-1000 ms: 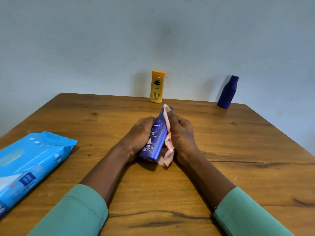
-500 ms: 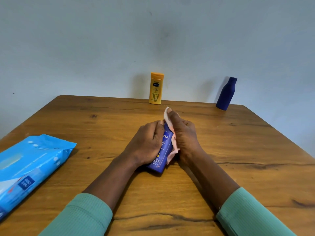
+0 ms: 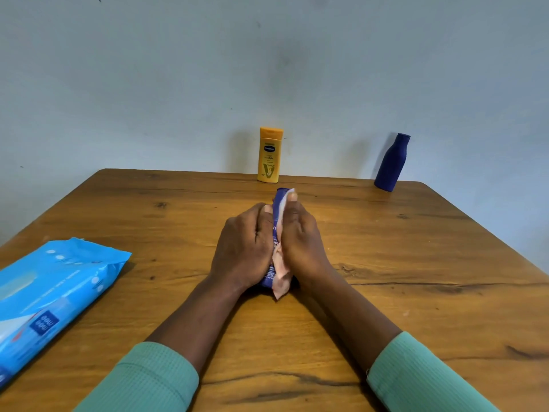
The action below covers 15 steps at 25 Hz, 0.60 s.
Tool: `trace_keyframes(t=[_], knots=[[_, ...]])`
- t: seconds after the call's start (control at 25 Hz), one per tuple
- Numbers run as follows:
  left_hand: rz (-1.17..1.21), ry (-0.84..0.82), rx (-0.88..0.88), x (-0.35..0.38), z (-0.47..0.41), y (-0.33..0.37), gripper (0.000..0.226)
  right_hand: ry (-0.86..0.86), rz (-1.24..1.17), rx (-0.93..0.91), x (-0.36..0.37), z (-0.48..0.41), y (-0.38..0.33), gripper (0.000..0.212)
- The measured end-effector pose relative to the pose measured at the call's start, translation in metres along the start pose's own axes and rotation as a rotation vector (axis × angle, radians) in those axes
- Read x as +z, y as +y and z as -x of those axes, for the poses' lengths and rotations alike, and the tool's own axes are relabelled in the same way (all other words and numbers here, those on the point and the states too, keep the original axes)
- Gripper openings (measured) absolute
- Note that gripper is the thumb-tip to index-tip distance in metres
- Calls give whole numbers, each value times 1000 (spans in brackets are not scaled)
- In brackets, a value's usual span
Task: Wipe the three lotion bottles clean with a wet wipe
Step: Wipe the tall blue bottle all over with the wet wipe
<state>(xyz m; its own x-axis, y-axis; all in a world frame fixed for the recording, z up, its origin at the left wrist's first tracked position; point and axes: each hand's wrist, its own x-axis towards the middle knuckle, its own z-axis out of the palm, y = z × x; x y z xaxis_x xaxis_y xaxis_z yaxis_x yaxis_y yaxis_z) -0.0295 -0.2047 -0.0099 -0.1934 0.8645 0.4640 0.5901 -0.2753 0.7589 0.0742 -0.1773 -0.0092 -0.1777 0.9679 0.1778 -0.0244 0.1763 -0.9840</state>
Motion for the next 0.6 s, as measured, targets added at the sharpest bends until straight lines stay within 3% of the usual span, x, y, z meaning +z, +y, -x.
trace_keyframes(t=[0.16,0.36,0.44,0.52,0.6], knots=[[66,15,24,0,2,-2,45,29,-145,181,-4,-1,-7,56],[124,-55,78,2,3,2,42,-15,-375,409,-16,4,-22,34],[71,-71,122,8,4,5,37,96,-464,474,-13,-1,-26,36],[45,-39,131,11,2,5,36,234,-350,373,0,-2,-20,46],[77,-20,91,9,1,1,37,255,-71,96,14,9,-8,48]])
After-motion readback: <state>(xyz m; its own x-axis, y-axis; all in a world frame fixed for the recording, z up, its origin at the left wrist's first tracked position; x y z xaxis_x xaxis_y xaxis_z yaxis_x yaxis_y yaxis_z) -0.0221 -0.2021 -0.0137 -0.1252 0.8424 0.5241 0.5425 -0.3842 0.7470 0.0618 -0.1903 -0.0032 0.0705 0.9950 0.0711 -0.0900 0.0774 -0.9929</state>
